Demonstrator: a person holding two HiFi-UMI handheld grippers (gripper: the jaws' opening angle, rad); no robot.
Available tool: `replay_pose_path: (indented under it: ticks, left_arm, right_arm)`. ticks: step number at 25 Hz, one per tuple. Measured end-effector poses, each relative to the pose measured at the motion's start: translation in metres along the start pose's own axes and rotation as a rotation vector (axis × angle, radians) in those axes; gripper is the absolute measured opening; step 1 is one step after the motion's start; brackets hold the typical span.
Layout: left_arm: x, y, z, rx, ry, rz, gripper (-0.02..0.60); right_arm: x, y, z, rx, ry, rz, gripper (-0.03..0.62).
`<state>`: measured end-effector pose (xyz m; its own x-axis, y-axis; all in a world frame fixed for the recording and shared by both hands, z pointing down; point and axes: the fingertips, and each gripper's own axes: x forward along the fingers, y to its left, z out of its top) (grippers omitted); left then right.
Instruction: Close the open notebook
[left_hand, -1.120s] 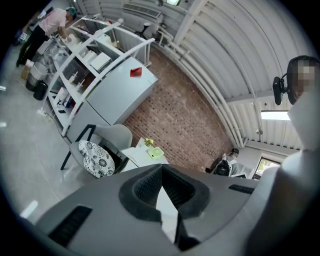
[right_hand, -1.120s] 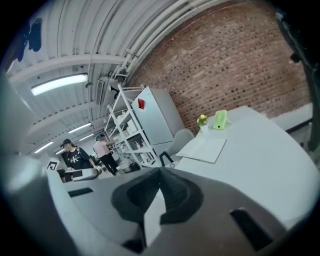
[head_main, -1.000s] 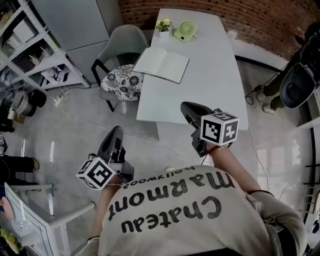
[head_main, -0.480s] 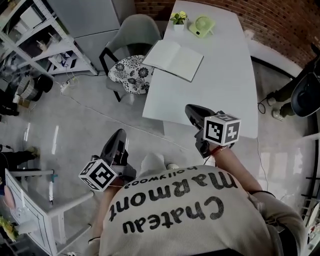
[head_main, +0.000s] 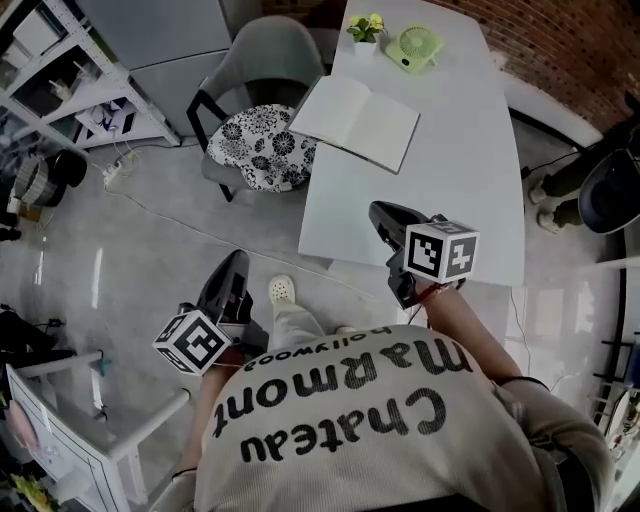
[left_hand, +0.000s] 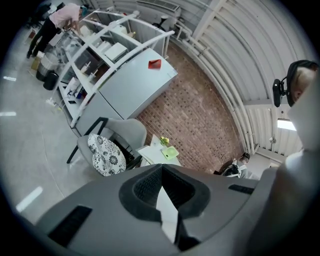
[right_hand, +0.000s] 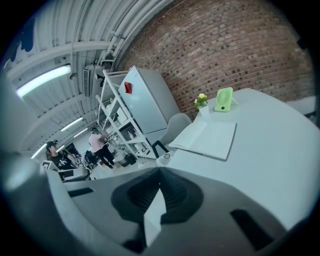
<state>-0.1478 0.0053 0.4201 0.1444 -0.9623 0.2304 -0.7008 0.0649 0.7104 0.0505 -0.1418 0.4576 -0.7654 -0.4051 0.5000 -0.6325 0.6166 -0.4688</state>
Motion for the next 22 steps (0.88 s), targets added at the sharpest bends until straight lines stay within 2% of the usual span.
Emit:
replay_pose_path:
  ticks: [12, 22]
  left_arm:
    - [0.061, 0.068, 0.117, 0.046, 0.019, -0.045, 0.000]
    - [0.089, 0.124, 0.170, 0.040, 0.069, -0.059, 0.000]
  right_arm:
    - [0.092, 0.020, 0.071, 0.025, -0.073, -0.063, 0.003]
    - [0.158, 0.025, 0.111, -0.089, -0.096, -0.197, 0.006]
